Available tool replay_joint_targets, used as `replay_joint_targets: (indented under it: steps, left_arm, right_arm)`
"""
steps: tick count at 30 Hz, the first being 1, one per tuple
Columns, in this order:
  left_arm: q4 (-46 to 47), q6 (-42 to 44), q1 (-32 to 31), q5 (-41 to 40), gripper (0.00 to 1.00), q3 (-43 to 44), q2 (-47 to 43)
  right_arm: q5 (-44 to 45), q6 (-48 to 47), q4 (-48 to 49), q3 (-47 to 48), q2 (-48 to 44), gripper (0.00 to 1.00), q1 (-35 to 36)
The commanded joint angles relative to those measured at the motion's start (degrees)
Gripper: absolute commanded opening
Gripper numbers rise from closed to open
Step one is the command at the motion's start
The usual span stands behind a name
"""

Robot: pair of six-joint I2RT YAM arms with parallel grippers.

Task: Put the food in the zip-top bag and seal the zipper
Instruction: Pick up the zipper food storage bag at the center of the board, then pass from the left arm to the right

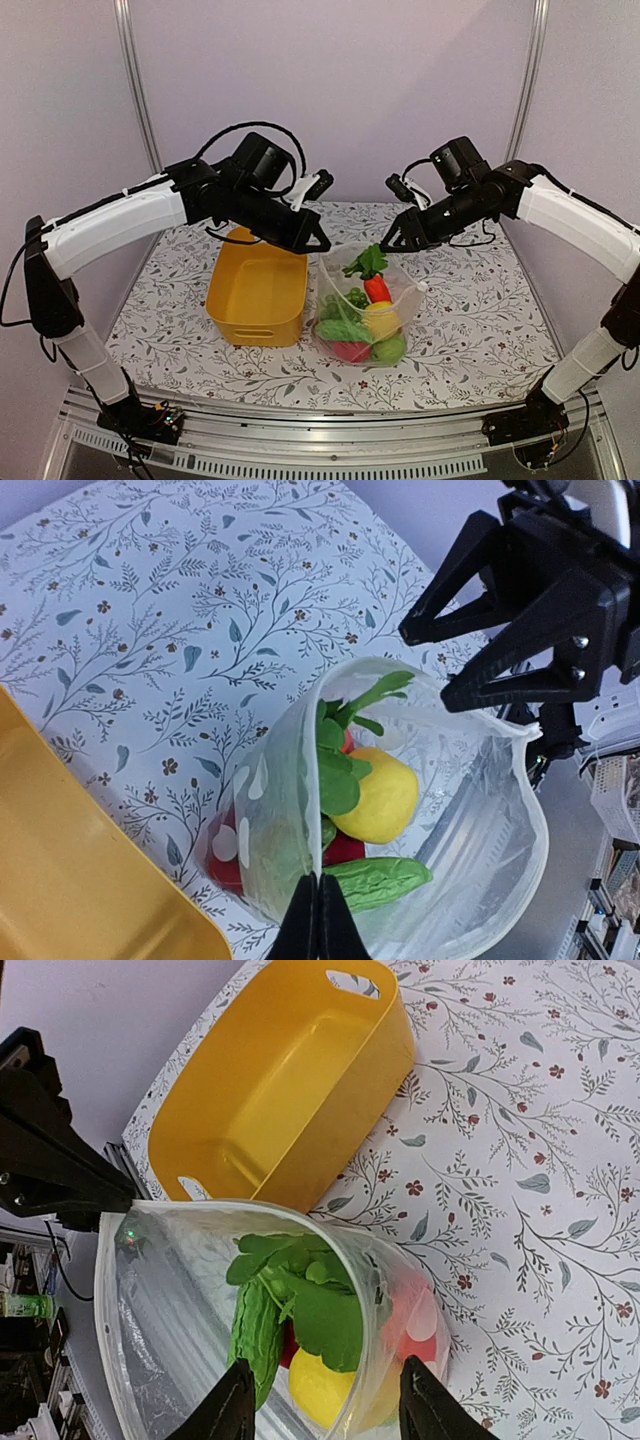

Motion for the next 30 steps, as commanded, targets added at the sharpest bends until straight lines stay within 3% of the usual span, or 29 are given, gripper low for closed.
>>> replay_joint_targets:
  steps: [1, 8, 13, 15, 20, 22, 26, 30]
  left_arm:
    - [4.18, 0.36, -0.51, -1.61, 0.00, -2.11, -2.69]
    - [5.37, 0.19, -0.55, -1.80, 0.00, -3.75, -2.72]
    - [6.98, 0.11, -0.51, -2.75, 0.00, -4.97, -3.72]
    - [7.15, 0.10, -0.50, -3.12, 0.00, -5.26, -4.04]
    - [7.48, 0.32, -0.56, -3.11, 0.00, -6.30, -4.65]
    - [7.50, 0.57, -0.51, -2.10, 0.02, -6.39, -4.41]
    - [7.96, 2.71, -1.35, -2.88, 0.43, -4.10, -2.97]
    - [13.28, 6.65, -1.92, -5.53, 0.59, -2.75, -0.55]
  right_arm:
    - [1.18, -0.43, -6.64, 5.01, 3.74, 0.48, 0.82]
    - [2.35, -1.44, -13.41, 9.92, 7.40, 0.48, 2.85]
    - [6.55, -1.47, -16.11, 8.80, 8.63, 0.42, 2.80]
    - [7.46, -1.45, -17.14, 9.02, 9.51, 0.33, 2.83]
    - [9.28, -0.98, -15.67, 9.43, 9.58, 0.00, 2.86]
    - [9.87, -0.71, -15.01, 10.38, 8.80, 0.00, 2.86]
    - [7.28, -2.19, -11.42, 10.20, 5.17, 0.00, 3.53]
    - [4.89, -3.39, -7.52, 5.22, -0.14, 0.00, 3.57]
